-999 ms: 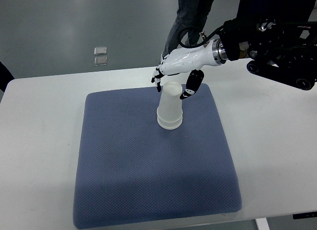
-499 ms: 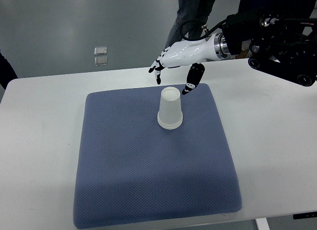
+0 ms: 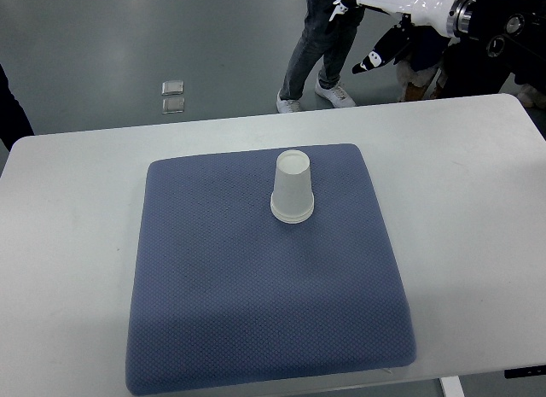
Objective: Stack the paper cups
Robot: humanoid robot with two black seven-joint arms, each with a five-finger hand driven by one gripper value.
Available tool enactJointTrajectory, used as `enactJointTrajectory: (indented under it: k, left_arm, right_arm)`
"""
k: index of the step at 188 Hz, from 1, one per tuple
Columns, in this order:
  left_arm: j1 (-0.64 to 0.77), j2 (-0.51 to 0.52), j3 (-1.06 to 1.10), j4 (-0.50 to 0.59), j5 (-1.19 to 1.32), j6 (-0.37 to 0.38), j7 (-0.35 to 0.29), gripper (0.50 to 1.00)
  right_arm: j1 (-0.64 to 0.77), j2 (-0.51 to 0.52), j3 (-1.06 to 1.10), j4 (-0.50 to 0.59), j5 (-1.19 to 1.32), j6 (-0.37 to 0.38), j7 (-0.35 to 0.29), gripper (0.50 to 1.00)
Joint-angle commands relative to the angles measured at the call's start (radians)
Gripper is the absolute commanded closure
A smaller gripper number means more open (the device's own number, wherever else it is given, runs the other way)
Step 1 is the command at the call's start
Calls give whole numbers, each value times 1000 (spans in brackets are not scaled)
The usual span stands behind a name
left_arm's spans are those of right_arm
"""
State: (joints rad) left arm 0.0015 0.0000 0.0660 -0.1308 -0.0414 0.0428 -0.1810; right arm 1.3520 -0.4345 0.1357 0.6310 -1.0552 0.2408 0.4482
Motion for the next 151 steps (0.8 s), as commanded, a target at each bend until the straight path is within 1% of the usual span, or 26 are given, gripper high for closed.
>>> enactJointTrajectory:
  k: [1, 13, 24, 46, 70, 79, 96, 115, 126, 136, 146, 151]
  left_arm:
    - [0, 0, 0, -1, 0, 0, 0, 500]
    - [0, 0, 0, 0, 0, 0, 0, 500]
    - [0, 0, 0, 0, 0, 0, 0, 500]
    - [0, 0, 0, -1, 0, 0, 0, 500]
    - [0, 0, 0, -1, 0, -1, 0, 500]
    - [0, 0, 0, -1, 0, 0, 0, 500]
    - [0, 0, 0, -1, 0, 0, 0, 500]
    - [0, 0, 0, 0, 0, 0, 0, 500]
    - [0, 0, 0, -1, 0, -1, 0, 500]
    - [0, 0, 0, 0, 0, 0, 0, 500]
    - [0, 0, 0, 0, 0, 0, 0, 500]
    - [0, 0, 0, 0, 0, 0, 0, 500]
  right_arm:
    - [-31, 0, 1, -25, 213, -11, -46, 589]
    - [-47, 5, -1, -28, 333, -21, -75, 589]
    - [-71, 13, -2, -28, 483, -54, -92, 589]
    - [-129, 33, -4, -28, 702, -126, -92, 589]
    - [-159, 74, 7, -28, 860, -159, -95, 589]
    - [-166, 83, 12, -27, 919, -175, -111, 589]
    - [-175, 96, 15, -27, 1066, -227, -164, 589]
    - [-189, 100, 42, -25, 1247, -278, -174, 589]
    - [-206, 100, 47, -25, 1304, -278, -172, 589]
    - [-225, 105, 48, -20, 1321, -258, -168, 589]
    - [-248, 117, 48, -20, 1313, -212, -160, 589]
    - [-263, 125, 50, -20, 1304, -169, -158, 589]
